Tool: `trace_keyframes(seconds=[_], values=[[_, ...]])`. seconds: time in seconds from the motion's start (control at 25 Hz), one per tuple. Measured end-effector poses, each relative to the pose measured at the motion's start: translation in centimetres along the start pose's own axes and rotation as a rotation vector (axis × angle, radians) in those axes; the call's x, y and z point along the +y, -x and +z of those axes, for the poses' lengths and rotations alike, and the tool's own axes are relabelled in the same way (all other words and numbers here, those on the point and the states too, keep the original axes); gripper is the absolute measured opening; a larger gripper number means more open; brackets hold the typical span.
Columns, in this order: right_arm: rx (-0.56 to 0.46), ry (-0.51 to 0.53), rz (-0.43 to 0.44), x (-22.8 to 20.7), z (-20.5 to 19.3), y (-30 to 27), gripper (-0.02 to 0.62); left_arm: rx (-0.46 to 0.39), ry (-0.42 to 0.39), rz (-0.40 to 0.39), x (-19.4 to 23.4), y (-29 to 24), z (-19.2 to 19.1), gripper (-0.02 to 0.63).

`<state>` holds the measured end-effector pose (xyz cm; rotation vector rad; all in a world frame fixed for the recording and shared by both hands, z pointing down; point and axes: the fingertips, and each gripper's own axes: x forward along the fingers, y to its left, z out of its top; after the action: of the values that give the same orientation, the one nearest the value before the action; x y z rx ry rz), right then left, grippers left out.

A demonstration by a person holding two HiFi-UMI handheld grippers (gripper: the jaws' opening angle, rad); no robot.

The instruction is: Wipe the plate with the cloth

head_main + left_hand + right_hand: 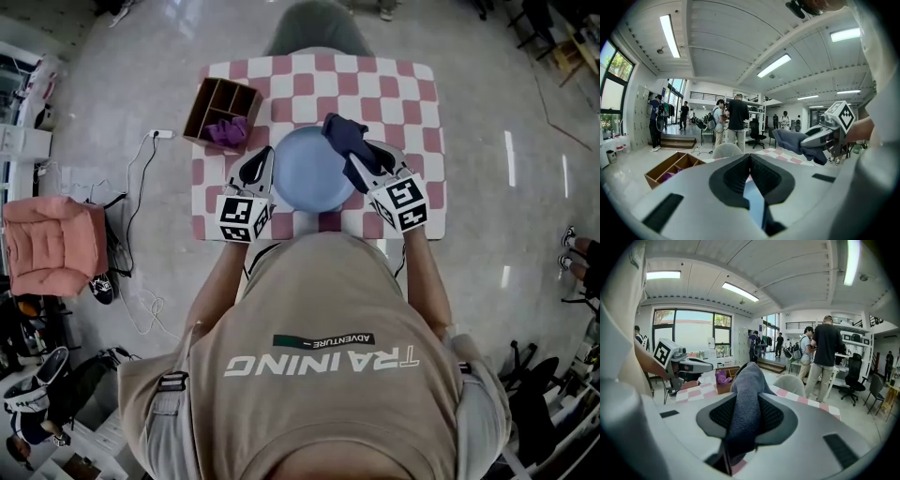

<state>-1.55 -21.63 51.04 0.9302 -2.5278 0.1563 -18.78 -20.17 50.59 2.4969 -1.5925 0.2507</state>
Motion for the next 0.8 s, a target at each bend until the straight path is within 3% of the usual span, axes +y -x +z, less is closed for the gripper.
trace_keyframes(seconds=[0.4, 0.8], values=[[0.08, 0.015, 0.062, 1.7, -1.2, -3.2, 0.133, 0.021, 0.008, 0.013, 0.9, 1.6, -1.6, 0.015], [0.455, 0.085, 0.141, 2.5, -13.2, -8.2, 0.132, -0.003, 0.057, 0.07, 2.8, 3.1, -2.6, 0.015]])
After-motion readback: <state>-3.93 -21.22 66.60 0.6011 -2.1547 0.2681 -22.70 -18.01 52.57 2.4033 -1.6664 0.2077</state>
